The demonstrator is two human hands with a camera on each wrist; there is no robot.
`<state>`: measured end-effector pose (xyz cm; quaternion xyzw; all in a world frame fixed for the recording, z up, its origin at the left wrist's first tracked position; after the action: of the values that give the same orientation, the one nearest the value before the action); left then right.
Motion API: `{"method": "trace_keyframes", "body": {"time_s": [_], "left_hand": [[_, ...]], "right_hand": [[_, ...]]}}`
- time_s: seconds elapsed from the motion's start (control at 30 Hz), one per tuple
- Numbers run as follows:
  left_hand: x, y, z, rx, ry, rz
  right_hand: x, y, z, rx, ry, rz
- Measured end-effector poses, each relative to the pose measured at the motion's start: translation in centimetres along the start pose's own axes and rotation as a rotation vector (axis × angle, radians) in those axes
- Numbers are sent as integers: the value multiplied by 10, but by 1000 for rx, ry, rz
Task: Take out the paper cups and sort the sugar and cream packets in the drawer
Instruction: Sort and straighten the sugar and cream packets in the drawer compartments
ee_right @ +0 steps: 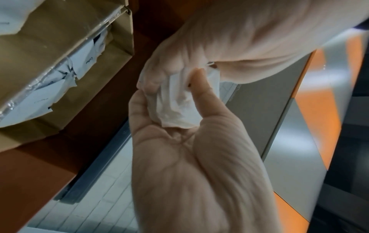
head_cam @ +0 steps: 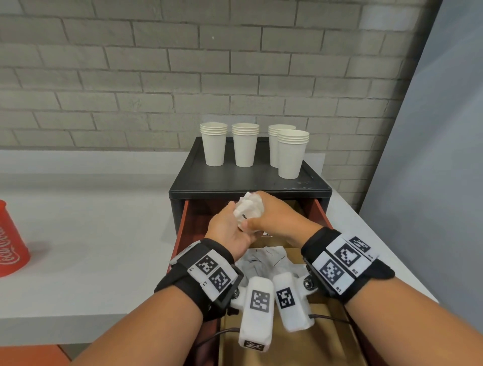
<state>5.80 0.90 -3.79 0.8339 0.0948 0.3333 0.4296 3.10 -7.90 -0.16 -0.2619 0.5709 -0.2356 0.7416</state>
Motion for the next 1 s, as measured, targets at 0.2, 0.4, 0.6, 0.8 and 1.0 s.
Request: {"method": "trace_keyframes", "body": {"time_s": [0.2, 0.4, 0.6, 0.8, 1.0], "left_hand": [[-11, 3, -5, -43, -93, 120], [-18, 5, -16, -60, -103, 71], [-15, 1, -13, -6, -67, 63], [-18, -2, -14, 69, -46, 144], [-20, -2, -22, 64, -137, 207]], "right_hand": [[1, -1, -1, -33, 45, 17], [0, -4, -6, -54, -3, -35], [-1, -4, -13, -109, -1, -76], [-3, 0, -13, -135, -14, -98], [-2, 4, -15, -145, 5, -97]]}}
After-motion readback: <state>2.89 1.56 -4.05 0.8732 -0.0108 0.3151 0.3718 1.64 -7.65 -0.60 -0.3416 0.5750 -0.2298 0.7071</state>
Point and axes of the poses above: each hand's wrist, its own z-axis towards the middle knuckle, its own y-axis out of the palm, x = y × z, the point moved 3 cm from there along z, towards the middle knuckle, and after that the axes turned 14 degrees about -y, right-handed, at the moved point
